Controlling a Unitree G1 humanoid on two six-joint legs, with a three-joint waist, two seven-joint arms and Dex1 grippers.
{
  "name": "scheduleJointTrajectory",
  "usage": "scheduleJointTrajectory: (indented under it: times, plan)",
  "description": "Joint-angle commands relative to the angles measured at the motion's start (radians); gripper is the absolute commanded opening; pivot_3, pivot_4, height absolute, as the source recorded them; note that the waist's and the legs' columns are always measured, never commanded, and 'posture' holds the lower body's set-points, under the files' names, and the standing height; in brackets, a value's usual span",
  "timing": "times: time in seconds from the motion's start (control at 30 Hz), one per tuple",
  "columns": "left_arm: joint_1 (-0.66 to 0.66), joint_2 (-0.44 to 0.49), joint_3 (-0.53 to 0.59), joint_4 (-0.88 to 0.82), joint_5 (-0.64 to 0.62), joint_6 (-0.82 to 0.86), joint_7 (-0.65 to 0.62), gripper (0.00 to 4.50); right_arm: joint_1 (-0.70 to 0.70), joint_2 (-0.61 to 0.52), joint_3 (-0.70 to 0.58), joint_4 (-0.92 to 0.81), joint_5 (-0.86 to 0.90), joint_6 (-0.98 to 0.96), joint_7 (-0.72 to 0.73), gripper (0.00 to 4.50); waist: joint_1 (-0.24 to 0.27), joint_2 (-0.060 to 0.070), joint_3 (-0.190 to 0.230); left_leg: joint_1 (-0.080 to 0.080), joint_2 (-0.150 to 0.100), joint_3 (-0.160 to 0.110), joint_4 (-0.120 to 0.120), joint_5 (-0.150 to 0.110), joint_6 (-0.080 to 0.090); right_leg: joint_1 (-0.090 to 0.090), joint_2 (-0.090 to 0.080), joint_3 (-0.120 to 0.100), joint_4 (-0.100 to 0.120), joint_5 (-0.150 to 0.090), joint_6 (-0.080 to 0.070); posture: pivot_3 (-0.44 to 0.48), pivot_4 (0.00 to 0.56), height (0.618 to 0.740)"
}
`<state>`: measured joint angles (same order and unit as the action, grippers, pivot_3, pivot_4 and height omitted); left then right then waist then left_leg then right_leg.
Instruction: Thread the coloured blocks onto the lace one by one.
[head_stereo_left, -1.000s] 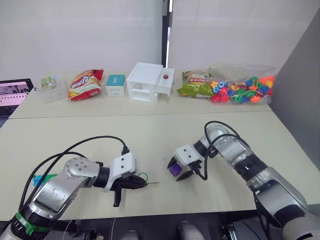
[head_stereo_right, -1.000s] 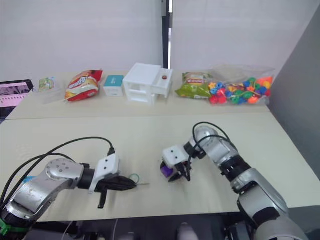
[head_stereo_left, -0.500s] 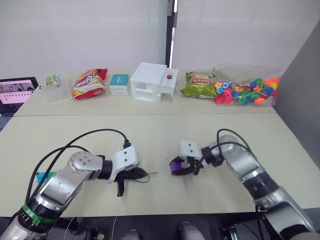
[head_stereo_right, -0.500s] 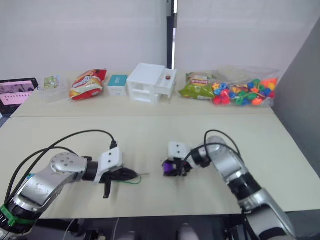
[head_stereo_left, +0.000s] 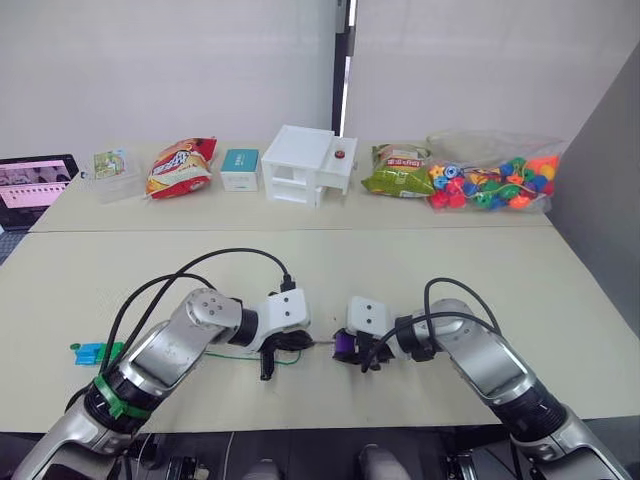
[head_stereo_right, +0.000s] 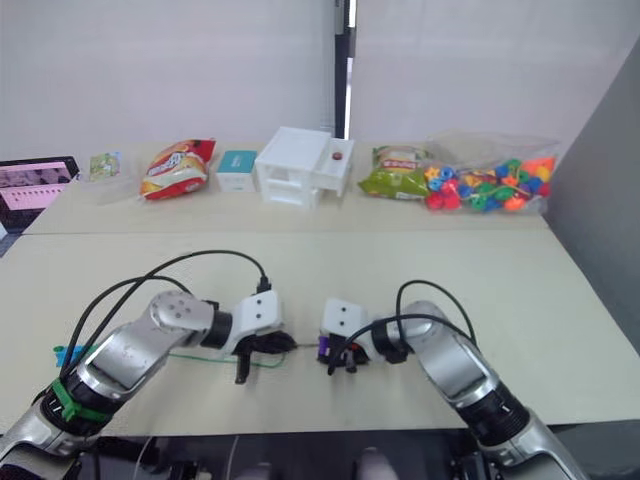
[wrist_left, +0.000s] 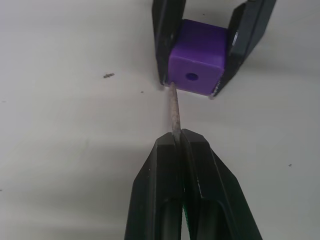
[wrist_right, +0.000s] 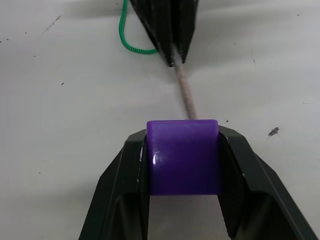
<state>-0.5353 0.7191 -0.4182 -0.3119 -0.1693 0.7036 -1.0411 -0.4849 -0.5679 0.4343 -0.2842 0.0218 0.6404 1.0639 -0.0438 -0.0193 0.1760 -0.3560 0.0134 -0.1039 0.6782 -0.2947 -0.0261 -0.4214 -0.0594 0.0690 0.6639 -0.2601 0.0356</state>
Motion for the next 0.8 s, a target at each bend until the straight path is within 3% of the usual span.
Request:
scheduleJointTrajectory:
  times: [0.03,0.5,0.8]
  plan:
    - [-0.026,-0.021,-0.014,-0.027,-0.006,0.009,-0.011,0.0,0.007,-0.004,0.019,-0.023,0.005,0.005,-0.009,1.2,0.0,0.0,0.0,0.0,0.0,0.0,0.0,0.0,0.0,0.0,0.0,0.0,0.0,0.0,0.0,0.0,0.15,0.74]
    - [-0.02,-0.018,-0.002,-0.081,-0.026,0.055,-0.039,0.0,0.007,-0.011,0.019,-0.03,0.006,0.022,-0.025,1.2,0.001,0.0,0.0,0.0,0.0,0.0,0.0,0.0,0.0,0.0,0.0,0.0,0.0,0.0,0.0,0.0,0.15,0.74]
    - [-0.036,-0.067,-0.019,-0.07,-0.026,0.055,-0.032,0.0,0.002,-0.012,0.027,-0.035,0.005,0.029,-0.028,1.2,0.001,0.0,0.0,0.0,0.0,0.0,0.0,0.0,0.0,0.001,0.0,0.0,0.0,0.0,0.0,0.0,0.15,0.74]
